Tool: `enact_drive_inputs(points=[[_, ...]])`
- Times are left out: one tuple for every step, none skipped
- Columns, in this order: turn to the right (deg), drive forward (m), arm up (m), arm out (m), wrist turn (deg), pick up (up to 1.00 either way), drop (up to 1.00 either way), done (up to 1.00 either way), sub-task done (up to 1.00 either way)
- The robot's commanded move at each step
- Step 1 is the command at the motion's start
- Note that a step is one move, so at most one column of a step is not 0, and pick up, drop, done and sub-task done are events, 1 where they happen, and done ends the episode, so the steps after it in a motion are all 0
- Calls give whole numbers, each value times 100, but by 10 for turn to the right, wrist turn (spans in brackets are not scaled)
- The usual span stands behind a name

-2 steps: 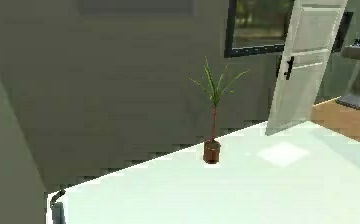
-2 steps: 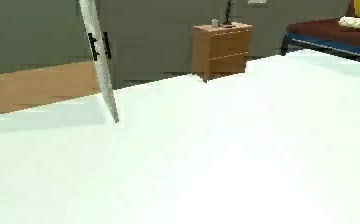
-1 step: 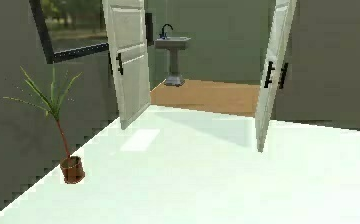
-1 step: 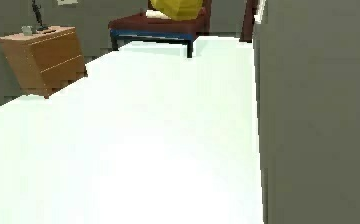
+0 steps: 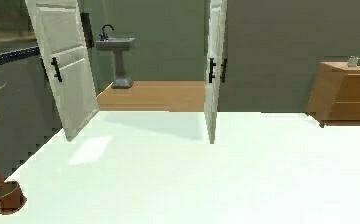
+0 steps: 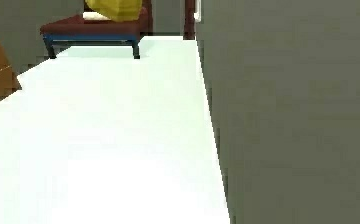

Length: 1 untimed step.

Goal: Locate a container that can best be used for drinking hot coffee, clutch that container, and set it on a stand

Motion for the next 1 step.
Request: enact_drive_inputs(points=[[0, 25, 0, 0, 0, 0, 0, 0, 0]])
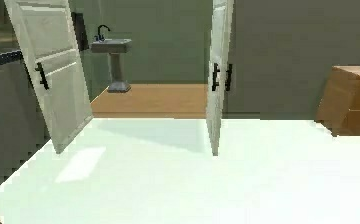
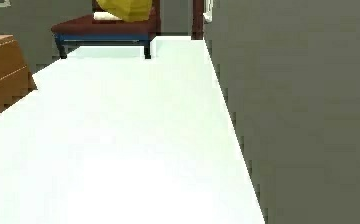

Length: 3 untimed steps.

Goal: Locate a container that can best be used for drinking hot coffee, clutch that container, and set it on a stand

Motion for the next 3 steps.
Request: enact_drive_inputs(points=[[450, 0, 0, 0, 0, 0, 0, 0, 0], [60, 0, 0, 0, 0, 0, 0, 0, 0], [0, 100, 0, 0, 0, 0, 0, 0, 0]])
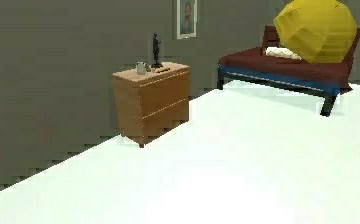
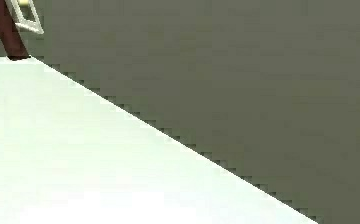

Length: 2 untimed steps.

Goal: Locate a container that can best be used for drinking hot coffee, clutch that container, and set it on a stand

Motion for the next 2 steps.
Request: enact_drive_inputs(points=[[30, 0, 0, 0, 0, 0, 0, 0, 0], [0, 100, 0, 0, 0, 0, 0, 0, 0]])
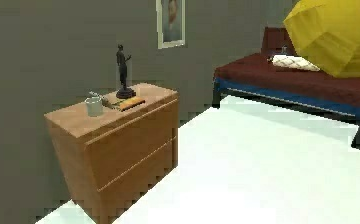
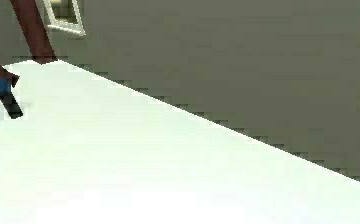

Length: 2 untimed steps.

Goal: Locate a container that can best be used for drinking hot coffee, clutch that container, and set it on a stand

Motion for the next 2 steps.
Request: enact_drive_inputs(points=[[0, 45, 0, 0, 0, 0, 0, 0, 0], [210, 0, 0, 0, 0, 0, 0, 0, 0]])
